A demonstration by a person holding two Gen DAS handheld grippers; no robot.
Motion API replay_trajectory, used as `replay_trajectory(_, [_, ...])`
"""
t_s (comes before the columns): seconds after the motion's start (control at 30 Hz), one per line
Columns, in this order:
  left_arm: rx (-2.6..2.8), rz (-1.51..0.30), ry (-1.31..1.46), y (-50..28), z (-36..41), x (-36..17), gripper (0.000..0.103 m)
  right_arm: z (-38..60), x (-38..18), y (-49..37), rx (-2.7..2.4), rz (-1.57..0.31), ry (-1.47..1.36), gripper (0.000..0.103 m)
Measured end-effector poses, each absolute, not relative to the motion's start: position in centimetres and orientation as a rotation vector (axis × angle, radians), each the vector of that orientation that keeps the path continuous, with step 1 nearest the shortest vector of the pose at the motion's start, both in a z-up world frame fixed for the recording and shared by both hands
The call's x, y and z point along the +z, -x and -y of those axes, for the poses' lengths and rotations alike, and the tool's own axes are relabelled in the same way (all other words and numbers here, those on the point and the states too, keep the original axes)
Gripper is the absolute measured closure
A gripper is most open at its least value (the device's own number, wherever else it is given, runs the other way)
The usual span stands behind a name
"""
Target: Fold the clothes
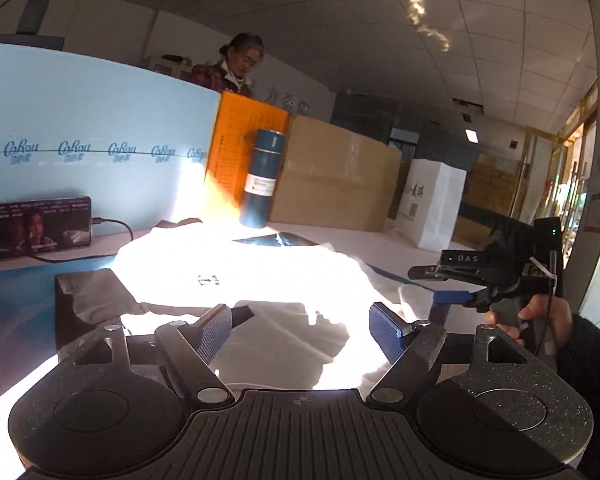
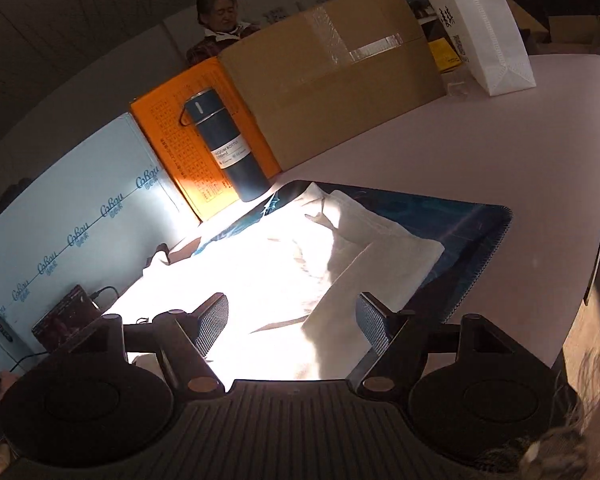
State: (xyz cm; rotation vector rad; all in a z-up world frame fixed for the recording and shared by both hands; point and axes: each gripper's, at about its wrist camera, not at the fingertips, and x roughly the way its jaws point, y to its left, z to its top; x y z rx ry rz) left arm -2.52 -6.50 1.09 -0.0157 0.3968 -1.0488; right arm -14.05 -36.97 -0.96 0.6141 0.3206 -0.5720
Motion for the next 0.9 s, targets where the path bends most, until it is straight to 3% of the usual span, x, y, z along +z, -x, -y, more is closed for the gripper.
replay_trajectory(0.17, [-1.083,-0.472,-0.037,0.7,10.0,-0.7,0.024,38.8,-2.1,10.2,-0.797,-0.447,-0.616,0.04])
replay_trajectory(0.23, [-1.094,-0.504,-0.051,0.5,10.0,-1.5,0.023,39.0,-2.9,9.9,-0.84,-0.468,-0.578,0.05])
replay_trajectory(0.4, [-1.038,-0.58,0.007,-0.9,9.3,-2.3,0.024,38.2,-3.4,12.2,-0.869,-0.452,-0.506,0.091])
replay_trajectory(0.5, [-1.005,-0.612,0.03,-1.4,9.1,-2.6,0.024,38.1,-3.1,15.0,-0.865,-0.394,-0.561,0.099])
replay_trajectory(0.77, [-0.991,-0.628,0.019,-1.5,9.2,-2.7,0.024,37.6,-4.0,21.7,-0.996,-0.359,-0.593,0.1])
replay_trajectory(0.83, [-1.009,-0.618,0.017,-1.3,9.2,-2.6,0.024,38.2,-4.6,22.9,-1.03,-0.351,-0.629,0.096])
replay_trajectory(0.87, [-1.026,-0.609,0.014,-1.1,9.2,-2.5,0.024,38.6,-4.7,23.6,-1.018,-0.327,-0.675,0.094])
replay_trajectory(0.9, [-1.043,-0.599,0.005,-0.8,9.3,-2.4,0.024,38.8,-4.6,24.1,-0.993,-0.298,-0.712,0.074])
